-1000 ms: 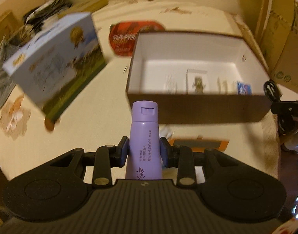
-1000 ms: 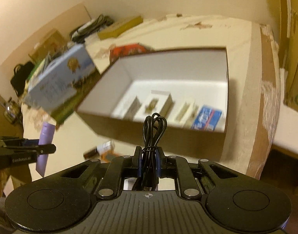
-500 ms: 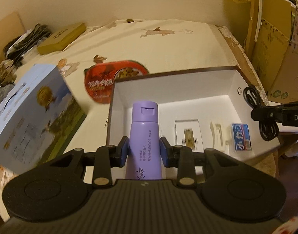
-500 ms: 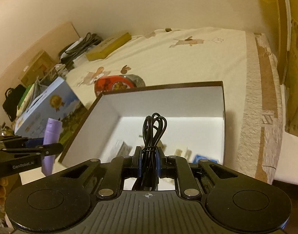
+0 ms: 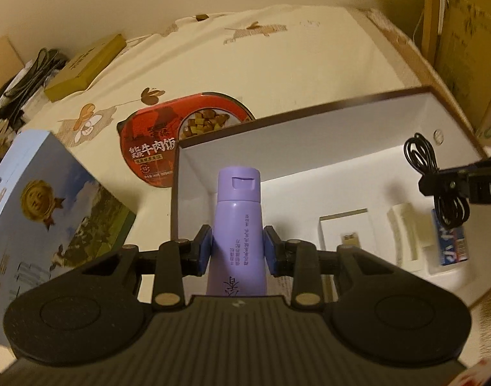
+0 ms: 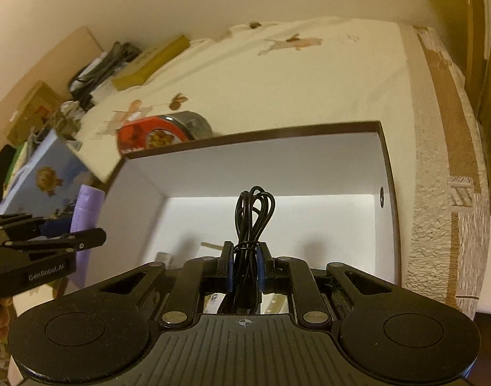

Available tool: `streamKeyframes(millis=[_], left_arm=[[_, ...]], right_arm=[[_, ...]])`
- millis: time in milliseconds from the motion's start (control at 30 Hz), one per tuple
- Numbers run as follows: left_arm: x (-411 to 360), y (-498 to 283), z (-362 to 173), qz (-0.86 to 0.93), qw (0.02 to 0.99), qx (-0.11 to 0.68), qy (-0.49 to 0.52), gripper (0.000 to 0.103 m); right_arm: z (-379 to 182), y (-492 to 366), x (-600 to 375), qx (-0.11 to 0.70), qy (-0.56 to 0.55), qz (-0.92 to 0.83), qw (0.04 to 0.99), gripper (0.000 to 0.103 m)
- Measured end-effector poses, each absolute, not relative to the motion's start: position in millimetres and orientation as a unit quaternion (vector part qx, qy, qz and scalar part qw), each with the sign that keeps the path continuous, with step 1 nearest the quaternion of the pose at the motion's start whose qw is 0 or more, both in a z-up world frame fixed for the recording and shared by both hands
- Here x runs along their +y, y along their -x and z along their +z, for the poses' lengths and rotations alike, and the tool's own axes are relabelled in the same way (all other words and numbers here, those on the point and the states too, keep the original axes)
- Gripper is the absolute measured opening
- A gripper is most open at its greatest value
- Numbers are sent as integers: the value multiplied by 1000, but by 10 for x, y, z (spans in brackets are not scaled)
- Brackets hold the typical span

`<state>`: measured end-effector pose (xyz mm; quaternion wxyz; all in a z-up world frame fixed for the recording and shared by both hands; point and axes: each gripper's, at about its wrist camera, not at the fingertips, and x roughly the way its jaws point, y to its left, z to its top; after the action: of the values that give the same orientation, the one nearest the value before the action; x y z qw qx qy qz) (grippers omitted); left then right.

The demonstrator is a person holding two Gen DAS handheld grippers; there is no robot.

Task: Organize rigid objects
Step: 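Release the purple tube in the brown box with left tool while right tool releases the black cable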

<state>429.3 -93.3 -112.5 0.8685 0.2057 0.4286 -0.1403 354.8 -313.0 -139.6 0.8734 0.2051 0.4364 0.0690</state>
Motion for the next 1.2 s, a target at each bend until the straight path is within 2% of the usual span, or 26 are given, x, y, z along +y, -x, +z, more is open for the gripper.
streamKeyframes(millis=[400, 633, 1067, 1167, 1200], left_arm=[[-1114, -4588, -1392, -134, 865, 429, -224, 30], [-1068, -4585, -1354, -132, 872, 414, -224, 35], [-848, -4508, -1327, -124, 873, 425, -205, 35], [-833, -4483, -1299, -126, 874, 425, -197, 39], [-822, -4472, -1286, -127, 875, 426, -193, 40]], right_arm=[[-1554, -3749, -3150, 442, -212, 55, 870, 10], [-1573, -3742, -3174, 442, -219, 50, 868, 10], [-1506, -3759, -3150, 424, -235, 50, 873, 11], [-1478, -3770, -3156, 418, -245, 40, 874, 15], [-1459, -3772, -3162, 414, -248, 41, 875, 25]])
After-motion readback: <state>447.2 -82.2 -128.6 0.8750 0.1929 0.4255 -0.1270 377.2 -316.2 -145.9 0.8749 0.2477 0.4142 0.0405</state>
